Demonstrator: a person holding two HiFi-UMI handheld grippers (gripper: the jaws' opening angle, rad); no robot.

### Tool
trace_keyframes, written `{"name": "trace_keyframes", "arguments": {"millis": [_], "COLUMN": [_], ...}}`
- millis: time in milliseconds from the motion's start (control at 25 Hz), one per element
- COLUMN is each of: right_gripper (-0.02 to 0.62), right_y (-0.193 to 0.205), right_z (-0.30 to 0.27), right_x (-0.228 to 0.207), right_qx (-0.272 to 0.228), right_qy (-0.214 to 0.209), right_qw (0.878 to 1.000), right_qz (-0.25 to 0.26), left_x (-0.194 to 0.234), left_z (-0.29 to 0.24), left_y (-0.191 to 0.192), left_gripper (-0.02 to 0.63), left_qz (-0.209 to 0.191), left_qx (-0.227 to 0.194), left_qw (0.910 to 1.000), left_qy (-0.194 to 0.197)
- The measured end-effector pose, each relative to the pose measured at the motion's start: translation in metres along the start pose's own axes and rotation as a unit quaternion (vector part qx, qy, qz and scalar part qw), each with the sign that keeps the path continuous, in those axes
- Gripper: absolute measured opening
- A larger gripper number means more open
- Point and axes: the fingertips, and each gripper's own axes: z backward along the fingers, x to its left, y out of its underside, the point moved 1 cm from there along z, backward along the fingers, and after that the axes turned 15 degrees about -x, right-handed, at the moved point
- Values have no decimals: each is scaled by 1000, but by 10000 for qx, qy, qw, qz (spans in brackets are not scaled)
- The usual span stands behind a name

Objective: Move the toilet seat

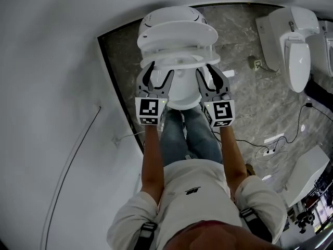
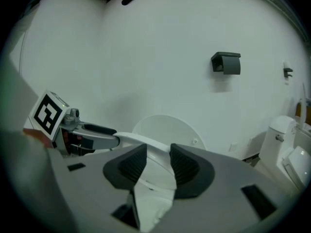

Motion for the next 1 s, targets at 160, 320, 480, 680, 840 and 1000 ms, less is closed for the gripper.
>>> {"name": "trace_keyframes", "arguments": {"millis": [160, 320, 480, 680, 840, 1000], "right_gripper": [170, 170, 170, 170, 170, 170], "right_y": [-3, -4, -7, -8, -11, -12], "right_z": [-6, -11, -16, -22, -27, -32], "right_x": [-2, -2, -4, -7, -9, -9], "right_qx": [-20, -57, -79, -102, -123, -143], "right_qy": [-18, -34, -55, -101, -136, -175], "right_qw": [10000, 10000, 9999, 9999, 9998, 9997], "right_qz": [8, 22, 32, 46, 65, 95], "left_x": [4, 10, 13, 17, 20, 25], "left_z": [-5, -7, -12, -18, -22, -24], "left_y": [-4, -4, -6, -7, -9, -11], "left_gripper": [284, 281, 279, 278, 278, 278], "left_qz": [-15, -17, -18, -16, -6, -15], "left_qx": [-11, -70, -110, -153, -148, -210], "left_qw": [10000, 9999, 9999, 9997, 9996, 9994], "left_qy": [-37, -84, -116, -184, -222, -285]}}
